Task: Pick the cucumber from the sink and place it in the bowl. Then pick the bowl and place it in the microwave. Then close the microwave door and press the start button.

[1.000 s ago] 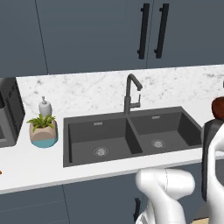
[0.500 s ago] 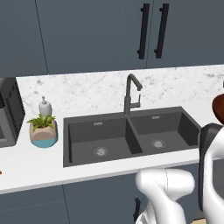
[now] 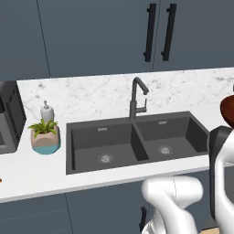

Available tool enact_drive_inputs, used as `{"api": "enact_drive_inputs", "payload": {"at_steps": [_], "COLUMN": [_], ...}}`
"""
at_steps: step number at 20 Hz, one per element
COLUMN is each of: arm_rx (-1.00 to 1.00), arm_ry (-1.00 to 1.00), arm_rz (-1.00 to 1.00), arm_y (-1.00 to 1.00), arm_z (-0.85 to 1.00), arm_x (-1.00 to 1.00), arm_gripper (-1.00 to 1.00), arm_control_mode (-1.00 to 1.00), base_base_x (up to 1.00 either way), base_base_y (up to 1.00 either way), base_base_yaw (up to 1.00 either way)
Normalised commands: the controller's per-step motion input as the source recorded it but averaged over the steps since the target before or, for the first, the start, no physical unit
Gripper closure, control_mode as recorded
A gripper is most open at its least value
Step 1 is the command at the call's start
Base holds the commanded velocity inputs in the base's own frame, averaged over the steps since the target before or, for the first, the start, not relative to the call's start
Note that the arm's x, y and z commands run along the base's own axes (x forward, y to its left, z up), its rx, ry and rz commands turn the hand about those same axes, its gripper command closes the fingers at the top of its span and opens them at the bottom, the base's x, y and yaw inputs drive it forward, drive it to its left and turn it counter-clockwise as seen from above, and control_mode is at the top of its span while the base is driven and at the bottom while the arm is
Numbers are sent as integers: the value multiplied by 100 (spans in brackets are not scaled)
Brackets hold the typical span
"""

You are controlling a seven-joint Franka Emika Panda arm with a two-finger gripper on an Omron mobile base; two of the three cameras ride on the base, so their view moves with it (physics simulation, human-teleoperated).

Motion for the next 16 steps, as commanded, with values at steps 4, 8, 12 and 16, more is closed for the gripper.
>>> {"api": "enact_drive_inputs", "payload": {"at_steps": [4,8,12,16], "arm_rx": [0,0,0,0], "arm_ry": [1,-4,0,0], "arm_rz": [4,0,0,0], "arm_y": [5,0,0,0], "arm_z": [0,0,0,0], "arm_x": [0,-7,0,0], "arm_gripper": [100,100,100,100], "arm_control_mode": [-100,100,100,100], "base_base_x": [0,-16,-31,-10], "base_base_y": [0,0,0,8], "base_base_yaw": [0,-6,-43,-59]}}
